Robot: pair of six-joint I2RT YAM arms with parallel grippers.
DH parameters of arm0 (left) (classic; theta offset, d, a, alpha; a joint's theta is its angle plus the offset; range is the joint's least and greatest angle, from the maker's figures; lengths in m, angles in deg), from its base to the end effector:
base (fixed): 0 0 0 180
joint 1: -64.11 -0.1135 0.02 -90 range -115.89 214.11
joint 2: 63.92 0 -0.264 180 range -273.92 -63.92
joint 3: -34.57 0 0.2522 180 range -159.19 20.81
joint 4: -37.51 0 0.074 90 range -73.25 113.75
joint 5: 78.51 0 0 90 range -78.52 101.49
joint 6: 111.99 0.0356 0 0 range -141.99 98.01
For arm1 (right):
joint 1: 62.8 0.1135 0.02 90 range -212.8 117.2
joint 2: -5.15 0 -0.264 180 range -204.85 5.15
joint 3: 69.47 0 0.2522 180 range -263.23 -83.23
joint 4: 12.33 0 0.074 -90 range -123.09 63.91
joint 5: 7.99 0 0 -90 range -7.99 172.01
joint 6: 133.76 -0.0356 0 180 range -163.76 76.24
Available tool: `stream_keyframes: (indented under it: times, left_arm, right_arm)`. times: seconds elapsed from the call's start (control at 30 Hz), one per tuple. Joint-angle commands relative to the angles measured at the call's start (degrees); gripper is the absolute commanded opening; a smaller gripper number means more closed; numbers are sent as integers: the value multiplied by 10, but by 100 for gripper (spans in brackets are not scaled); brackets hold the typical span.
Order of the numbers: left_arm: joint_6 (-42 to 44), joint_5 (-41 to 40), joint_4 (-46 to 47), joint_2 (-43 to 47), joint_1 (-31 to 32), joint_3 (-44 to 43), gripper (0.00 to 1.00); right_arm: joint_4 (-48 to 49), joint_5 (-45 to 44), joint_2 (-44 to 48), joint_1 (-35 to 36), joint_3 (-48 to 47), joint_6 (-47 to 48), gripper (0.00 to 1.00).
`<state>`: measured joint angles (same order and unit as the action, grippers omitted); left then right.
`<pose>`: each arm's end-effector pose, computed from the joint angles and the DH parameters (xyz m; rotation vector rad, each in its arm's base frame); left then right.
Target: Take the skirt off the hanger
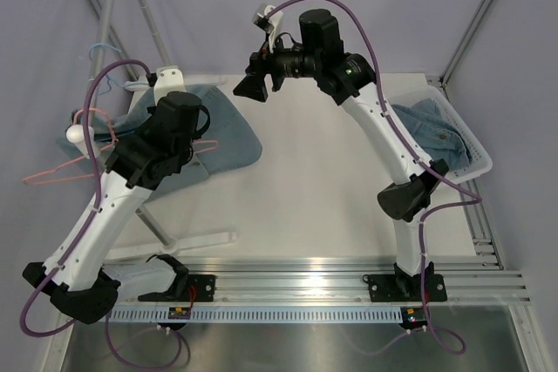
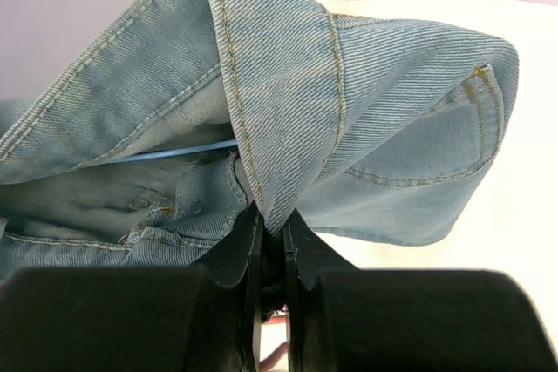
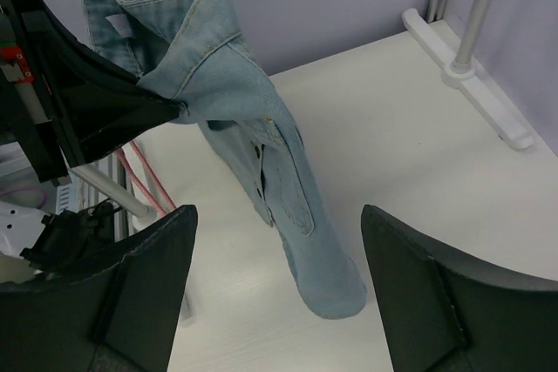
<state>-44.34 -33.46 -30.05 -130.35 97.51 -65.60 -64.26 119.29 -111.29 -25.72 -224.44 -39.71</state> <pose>0.1863 -0.0927 0.4403 -0.2391 1.9681 0.2249 0.3335 0.2791 0.4833 -1.0842 1.5209 0.9889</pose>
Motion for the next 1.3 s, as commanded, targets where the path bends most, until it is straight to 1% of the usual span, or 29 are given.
stream_keyframes:
  times: [0.0, 0.07, 0.2, 0.3, 0.37, 0.5, 0.73, 0.83, 0.93, 0.97, 1.03, 1.07, 1.1, 1.13, 1.17, 1.2, 1.23, 1.27]
  left_arm:
    - [-1, 21, 8, 24, 3, 0, 0]
    - [-3, 26, 7, 32, 3, 2, 0]
    - [-5, 32, 5, 39, 3, 5, 0]
    - [-5, 35, 1, 39, 3, 3, 0]
    - [-5, 38, -1, 40, 3, 3, 0]
    - [-4, 39, -2, 45, 3, 5, 0]
    - [1, 40, 0, 49, 3, 5, 0]
    - [3, 41, 1, 51, 3, 6, 0]
    - [4, 41, 1, 51, 3, 8, 0]
    - [6, 42, 2, 53, 3, 8, 0]
    - [7, 42, 2, 54, 3, 10, 0]
    - [8, 41, 3, 54, 3, 10, 0]
    - [11, 40, 2, 54, 3, 10, 0]
    - [12, 39, 3, 56, 3, 10, 0]
    - [12, 37, 4, 56, 3, 10, 0]
    - [13, 37, 5, 58, 3, 11, 0]
    - [14, 38, 5, 60, 3, 11, 0]
    - [16, 43, 6, 61, 3, 11, 0]
  right_arm:
    - [28, 55, -15, 8, -15, 19, 82]
    - [26, 52, -27, 16, -22, 34, 82]
    - [2, 15, -63, 39, -59, 59, 82]
    - [9, -24, -84, 53, -76, 68, 80]
    - [20, -30, -92, 55, -72, 66, 79]
    - [34, -18, -101, 57, -79, 69, 79]
    - [46, 3, -127, 72, -89, 76, 73]
    - [56, 11, -142, 77, -107, 75, 71]
    - [62, 31, -156, 79, -122, 72, 65]
    - [69, 33, -157, 80, -124, 71, 60]
    - [78, 39, -158, 82, -122, 67, 59]
    - [85, 47, -159, 82, -122, 66, 56]
    - [87, 51, -160, 82, -123, 62, 47]
    - [90, 54, -162, 82, -122, 62, 40]
    - [92, 57, -162, 83, -122, 61, 30]
    - [92, 62, -162, 83, -122, 59, 4]
    - [93, 61, -161, 82, -117, 57, 0]
    - [101, 67, -158, 83, -112, 56, 0]
